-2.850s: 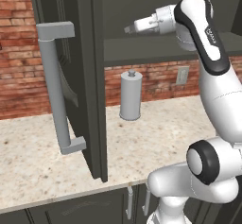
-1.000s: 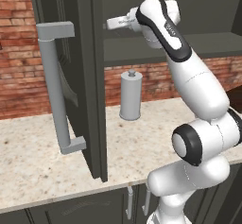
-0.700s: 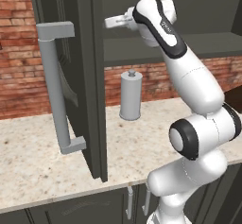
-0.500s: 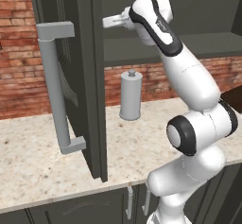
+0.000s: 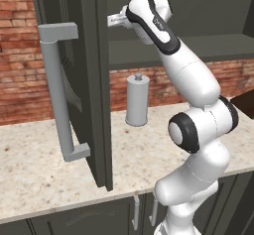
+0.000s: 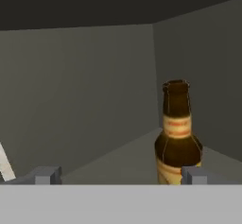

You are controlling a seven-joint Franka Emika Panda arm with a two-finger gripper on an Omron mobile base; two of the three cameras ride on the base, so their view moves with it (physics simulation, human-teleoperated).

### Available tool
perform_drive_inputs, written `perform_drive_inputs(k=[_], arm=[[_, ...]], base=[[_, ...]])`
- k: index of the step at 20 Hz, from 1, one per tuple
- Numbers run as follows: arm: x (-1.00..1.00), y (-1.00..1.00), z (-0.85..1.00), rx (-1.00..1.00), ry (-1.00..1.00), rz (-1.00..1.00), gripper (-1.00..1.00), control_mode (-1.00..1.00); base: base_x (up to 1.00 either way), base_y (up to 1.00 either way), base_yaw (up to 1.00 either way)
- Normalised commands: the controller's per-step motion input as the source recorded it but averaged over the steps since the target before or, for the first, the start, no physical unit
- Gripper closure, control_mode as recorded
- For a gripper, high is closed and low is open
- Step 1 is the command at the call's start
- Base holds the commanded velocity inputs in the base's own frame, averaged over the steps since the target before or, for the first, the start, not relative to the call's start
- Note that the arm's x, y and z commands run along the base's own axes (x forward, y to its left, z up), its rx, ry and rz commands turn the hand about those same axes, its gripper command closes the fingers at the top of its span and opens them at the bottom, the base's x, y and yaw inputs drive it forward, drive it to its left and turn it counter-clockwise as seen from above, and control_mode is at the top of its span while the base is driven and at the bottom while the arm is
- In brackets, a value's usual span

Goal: Open the cabinet directly in front. Then move the beer and the cup to the dining counter with the jar on it.

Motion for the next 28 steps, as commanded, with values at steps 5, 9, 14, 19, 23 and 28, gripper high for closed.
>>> perform_drive_inputs(k=[5,9,14,19,23,28], arm=[[0.3,0.1,0.0,-0.02,0.0,-0.01,-1.0,-1.0],[0.24,0.07,0.0,-0.01,0.0,0.0,-1.0,-1.0],[0.06,0.02,0.0,-0.01,0.0,0.0,-1.0,-1.0],[0.07,0.04,-0.01,-0.01,0.0,0.0,-1.0,-1.0],[0.09,0.11,-0.04,-0.03,0.0,0.0,-1.0,-1.0],[0.18,0.07,0.0,-0.01,0.0,0.0,-1.0,-1.0]], base=[[0.0,0.0,0.0],[0.0,0.0,0.0],[0.0,0.0,0.0],[0.0,0.0,0.0],[0.0,0.0,0.0],[0.0,0.0,0.0]])
